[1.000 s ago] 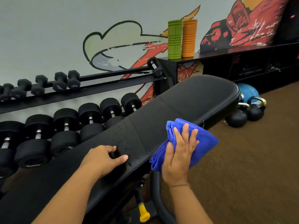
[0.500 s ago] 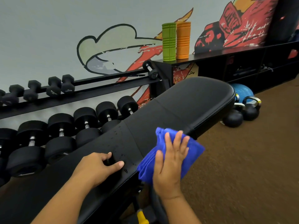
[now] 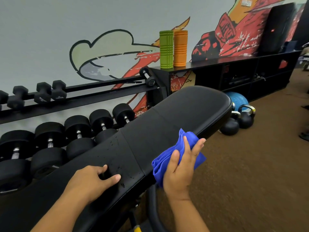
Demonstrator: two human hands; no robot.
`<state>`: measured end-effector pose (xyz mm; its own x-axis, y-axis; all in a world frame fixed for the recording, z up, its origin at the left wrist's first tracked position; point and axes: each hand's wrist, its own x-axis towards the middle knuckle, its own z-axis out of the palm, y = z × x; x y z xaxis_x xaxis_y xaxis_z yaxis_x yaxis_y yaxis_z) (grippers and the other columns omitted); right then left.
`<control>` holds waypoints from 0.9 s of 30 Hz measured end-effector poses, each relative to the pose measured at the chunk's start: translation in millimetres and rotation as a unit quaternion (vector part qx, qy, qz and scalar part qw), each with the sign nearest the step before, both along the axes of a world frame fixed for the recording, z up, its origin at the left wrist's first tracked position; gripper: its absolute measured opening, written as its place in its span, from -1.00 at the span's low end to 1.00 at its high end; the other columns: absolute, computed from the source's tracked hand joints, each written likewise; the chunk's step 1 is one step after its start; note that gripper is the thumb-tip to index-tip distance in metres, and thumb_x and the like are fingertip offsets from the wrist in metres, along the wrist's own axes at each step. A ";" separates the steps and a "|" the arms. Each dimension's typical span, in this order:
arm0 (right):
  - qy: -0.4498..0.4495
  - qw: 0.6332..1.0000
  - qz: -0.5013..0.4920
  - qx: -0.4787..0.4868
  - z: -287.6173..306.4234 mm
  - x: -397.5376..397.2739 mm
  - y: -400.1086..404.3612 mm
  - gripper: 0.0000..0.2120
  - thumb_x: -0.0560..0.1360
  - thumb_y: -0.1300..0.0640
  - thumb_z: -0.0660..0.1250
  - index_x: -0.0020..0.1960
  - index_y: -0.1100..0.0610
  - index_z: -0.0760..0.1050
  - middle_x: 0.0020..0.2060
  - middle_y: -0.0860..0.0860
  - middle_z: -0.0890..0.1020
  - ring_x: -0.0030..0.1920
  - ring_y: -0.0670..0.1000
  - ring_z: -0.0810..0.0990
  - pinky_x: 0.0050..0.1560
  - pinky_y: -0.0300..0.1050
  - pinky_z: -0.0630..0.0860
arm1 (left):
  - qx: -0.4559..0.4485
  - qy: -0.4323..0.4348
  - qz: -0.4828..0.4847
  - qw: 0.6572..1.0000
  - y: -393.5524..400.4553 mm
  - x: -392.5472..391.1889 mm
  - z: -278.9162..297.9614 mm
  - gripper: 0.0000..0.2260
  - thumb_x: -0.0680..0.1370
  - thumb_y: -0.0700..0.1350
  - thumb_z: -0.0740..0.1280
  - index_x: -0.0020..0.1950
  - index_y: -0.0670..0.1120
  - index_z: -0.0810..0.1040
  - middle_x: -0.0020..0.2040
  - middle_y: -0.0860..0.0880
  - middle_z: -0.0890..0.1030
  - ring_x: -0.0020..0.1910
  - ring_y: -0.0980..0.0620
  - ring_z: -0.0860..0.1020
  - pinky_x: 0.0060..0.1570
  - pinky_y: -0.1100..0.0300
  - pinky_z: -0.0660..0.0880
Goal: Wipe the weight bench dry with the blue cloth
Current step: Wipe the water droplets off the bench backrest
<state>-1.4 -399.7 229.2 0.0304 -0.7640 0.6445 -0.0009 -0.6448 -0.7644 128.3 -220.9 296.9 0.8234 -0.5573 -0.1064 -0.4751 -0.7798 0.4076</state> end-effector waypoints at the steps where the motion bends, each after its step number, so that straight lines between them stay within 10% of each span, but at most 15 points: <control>1: 0.008 1.000 -0.015 0.009 11.7 -1.9 -8.6 -0.52 0.62 -0.07 0.05 0.48 0.12 0.27 0.54 0.09 -0.12 0.56 0.13 -0.06 0.48 0.18 0.09 | -0.002 0.001 0.000 1.000 0.2 -0.3 0.3 -0.32 0.38 0.37 0.34 0.43 0.11 0.38 0.37 0.06 0.47 0.33 0.01 0.45 0.12 0.20 0.44; 8: 0.043 0.995 -0.053 0.075 34.9 -1.0 -13.4 -0.51 0.59 0.02 0.07 0.46 0.20 0.29 0.55 0.15 -0.08 0.55 0.17 -0.11 0.50 0.25 -0.02 | 0.008 -0.001 -0.001 1.000 -1.5 -4.1 3.3 -0.33 0.42 0.34 0.31 0.46 0.11 0.33 0.40 0.05 0.45 0.34 0.01 0.45 0.12 0.21 0.43; 11: 0.188 0.975 -0.118 -0.004 23.0 4.9 3.5 -0.46 0.55 -0.02 0.05 0.42 0.24 0.35 0.52 0.19 0.06 0.53 0.27 -0.03 0.42 0.39 -0.08 | 0.005 0.002 -0.003 1.000 -1.7 -4.1 3.9 -0.33 0.43 0.34 0.30 0.47 0.11 0.31 0.41 0.07 0.43 0.35 0.02 0.43 0.10 0.22 0.42; 19: 0.507 0.829 -0.096 -0.215 39.7 1.7 22.3 -0.49 0.53 0.03 -0.02 0.21 0.23 0.58 0.27 0.18 0.55 0.39 0.26 0.39 0.39 0.34 0.00 | -0.059 -0.001 0.027 0.998 4.0 -7.2 -4.6 -0.35 0.43 0.34 0.30 0.47 0.16 0.30 0.47 0.09 0.34 0.41 0.02 0.36 0.21 0.13 0.41; 27: 0.680 0.703 0.025 -0.209 94.5 62.0 6.9 -0.54 0.59 0.15 0.09 0.48 0.17 0.22 0.50 0.14 0.21 0.53 0.17 0.06 0.47 0.27 -0.09 | -0.209 0.018 0.077 0.975 57.7 3.9 -12.7 -0.53 0.55 0.09 0.30 0.46 0.16 0.32 0.52 0.10 0.23 0.46 0.03 0.28 0.35 0.10 0.27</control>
<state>60.6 -392.9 323.7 0.8550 -0.4926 0.1623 -0.5163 -0.8379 0.1769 132.2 -163.2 284.2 0.9008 -0.4280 0.0733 -0.3450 -0.6029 0.7193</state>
